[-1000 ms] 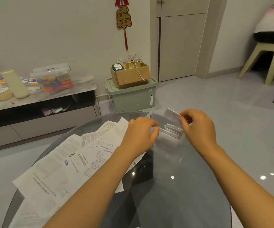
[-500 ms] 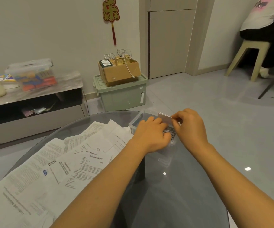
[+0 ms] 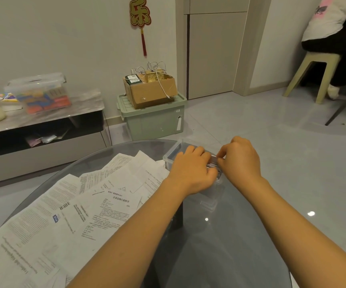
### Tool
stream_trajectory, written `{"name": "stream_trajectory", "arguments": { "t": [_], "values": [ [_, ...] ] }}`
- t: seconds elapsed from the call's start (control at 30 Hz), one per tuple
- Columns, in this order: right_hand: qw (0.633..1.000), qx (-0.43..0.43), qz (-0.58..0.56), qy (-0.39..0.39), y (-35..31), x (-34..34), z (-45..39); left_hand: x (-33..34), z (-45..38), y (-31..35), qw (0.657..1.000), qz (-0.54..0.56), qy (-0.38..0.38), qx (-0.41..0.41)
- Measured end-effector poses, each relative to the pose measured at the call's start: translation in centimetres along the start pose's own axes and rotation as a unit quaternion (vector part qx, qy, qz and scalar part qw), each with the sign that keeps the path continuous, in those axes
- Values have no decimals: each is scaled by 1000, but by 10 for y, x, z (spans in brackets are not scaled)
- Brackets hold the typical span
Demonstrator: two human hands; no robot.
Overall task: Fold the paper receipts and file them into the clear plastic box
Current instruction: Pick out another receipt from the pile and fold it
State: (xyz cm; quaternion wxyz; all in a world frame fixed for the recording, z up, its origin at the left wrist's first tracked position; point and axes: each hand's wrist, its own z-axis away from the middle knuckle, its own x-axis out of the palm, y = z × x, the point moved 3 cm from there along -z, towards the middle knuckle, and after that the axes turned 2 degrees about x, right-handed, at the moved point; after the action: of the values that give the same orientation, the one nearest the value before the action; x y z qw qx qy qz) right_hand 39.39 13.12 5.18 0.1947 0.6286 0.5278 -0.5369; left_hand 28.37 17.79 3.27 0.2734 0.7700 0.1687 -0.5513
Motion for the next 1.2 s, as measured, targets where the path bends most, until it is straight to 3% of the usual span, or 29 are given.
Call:
{"name": "stream_trajectory", "arguments": {
  "t": [0.13,0.27,0.4,0.6,0.8,1.0,1.2],
  "values": [
    [992,12,111,-53,-1,-1,-5,0,1,-1,999,14,27,12],
    [994,37,42,-91,1,3,-6,0,-1,1,1000,-17,-22,12],
    [994,56,-52,-78,5,2,0,0,-2,0,998,-35,-50,11],
    [992,44,-96,-65,9,6,2,-2,-2,1,997,-35,-68,9],
    [995,-7,-95,-30,5,-5,12,-22,15,0,1000,-12,18,-16],
    [980,-106,-156,-64,-28,-15,49,-49,75,0,995,-5,53,-90],
    [966,-163,-171,-106,-64,-20,90,-70,163,-11,977,-18,-8,-210]
  ]
}}
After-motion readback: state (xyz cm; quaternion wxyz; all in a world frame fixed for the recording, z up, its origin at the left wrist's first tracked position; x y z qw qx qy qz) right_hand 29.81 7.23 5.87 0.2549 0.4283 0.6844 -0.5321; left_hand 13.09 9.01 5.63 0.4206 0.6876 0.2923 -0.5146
